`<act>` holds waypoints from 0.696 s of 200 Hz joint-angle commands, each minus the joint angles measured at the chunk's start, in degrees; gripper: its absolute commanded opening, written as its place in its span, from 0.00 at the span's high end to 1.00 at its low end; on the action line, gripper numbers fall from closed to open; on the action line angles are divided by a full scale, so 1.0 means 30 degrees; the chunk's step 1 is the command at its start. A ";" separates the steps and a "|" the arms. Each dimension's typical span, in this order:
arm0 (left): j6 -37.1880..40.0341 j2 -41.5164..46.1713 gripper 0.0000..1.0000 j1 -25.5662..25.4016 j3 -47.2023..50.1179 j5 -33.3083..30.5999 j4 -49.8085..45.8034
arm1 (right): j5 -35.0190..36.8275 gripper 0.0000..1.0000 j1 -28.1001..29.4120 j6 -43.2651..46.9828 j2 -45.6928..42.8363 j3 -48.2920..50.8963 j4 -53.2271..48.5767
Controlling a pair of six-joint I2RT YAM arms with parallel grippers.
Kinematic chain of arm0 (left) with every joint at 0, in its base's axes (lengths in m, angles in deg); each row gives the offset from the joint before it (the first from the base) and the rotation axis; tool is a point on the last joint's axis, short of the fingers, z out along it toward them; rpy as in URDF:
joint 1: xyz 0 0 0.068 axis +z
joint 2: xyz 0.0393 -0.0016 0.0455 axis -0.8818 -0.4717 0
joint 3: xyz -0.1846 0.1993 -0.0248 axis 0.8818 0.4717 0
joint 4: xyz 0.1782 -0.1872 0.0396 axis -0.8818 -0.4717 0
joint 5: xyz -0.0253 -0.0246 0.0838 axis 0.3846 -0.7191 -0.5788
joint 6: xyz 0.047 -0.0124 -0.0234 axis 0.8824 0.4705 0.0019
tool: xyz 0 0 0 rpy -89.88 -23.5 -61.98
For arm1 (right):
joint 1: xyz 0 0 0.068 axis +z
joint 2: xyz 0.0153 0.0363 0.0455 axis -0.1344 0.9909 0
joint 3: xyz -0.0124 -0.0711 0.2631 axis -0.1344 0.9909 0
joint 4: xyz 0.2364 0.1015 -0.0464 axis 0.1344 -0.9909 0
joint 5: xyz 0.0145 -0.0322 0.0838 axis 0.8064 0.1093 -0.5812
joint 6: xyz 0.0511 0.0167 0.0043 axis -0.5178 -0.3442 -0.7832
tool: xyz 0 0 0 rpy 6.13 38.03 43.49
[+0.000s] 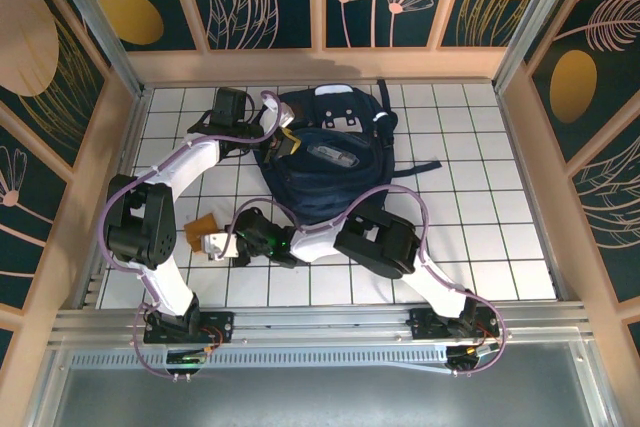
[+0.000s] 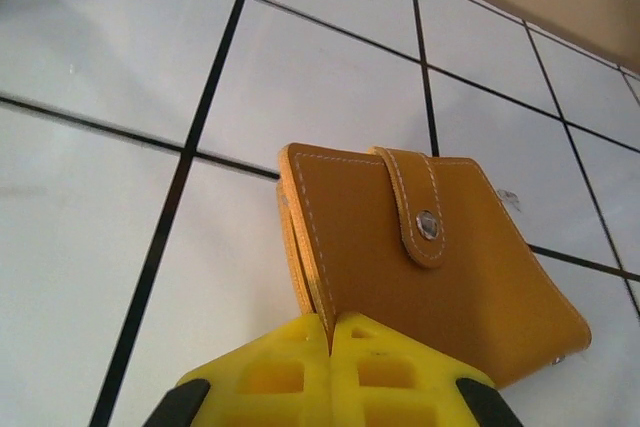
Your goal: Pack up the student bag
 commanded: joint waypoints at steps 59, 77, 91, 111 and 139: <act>0.0068 0.0661 1.00 0.0311 -0.0001 0.0160 0.0327 | 0.0300 0.74 0.0738 0.3059 -0.8120 0.7475 -0.3579; -0.0370 0.0641 1.00 0.0309 0.0257 0.0266 0.0934 | -0.1241 0.51 0.0399 0.2200 -0.9456 0.7754 -0.6201; -0.0813 0.0623 1.00 0.0305 0.0471 0.0317 0.1460 | -0.2449 0.45 -0.0173 -0.0044 -1.0298 0.7502 -0.7151; -0.1555 0.0715 1.00 0.0307 0.0666 0.0251 0.2136 | -0.2971 0.36 -0.0901 -0.3136 -1.0863 0.6915 -0.8268; -0.2858 0.0885 1.00 0.0312 0.0791 -0.0757 0.2900 | -0.4103 0.32 -0.2674 -0.9865 -0.9393 0.4476 -1.1425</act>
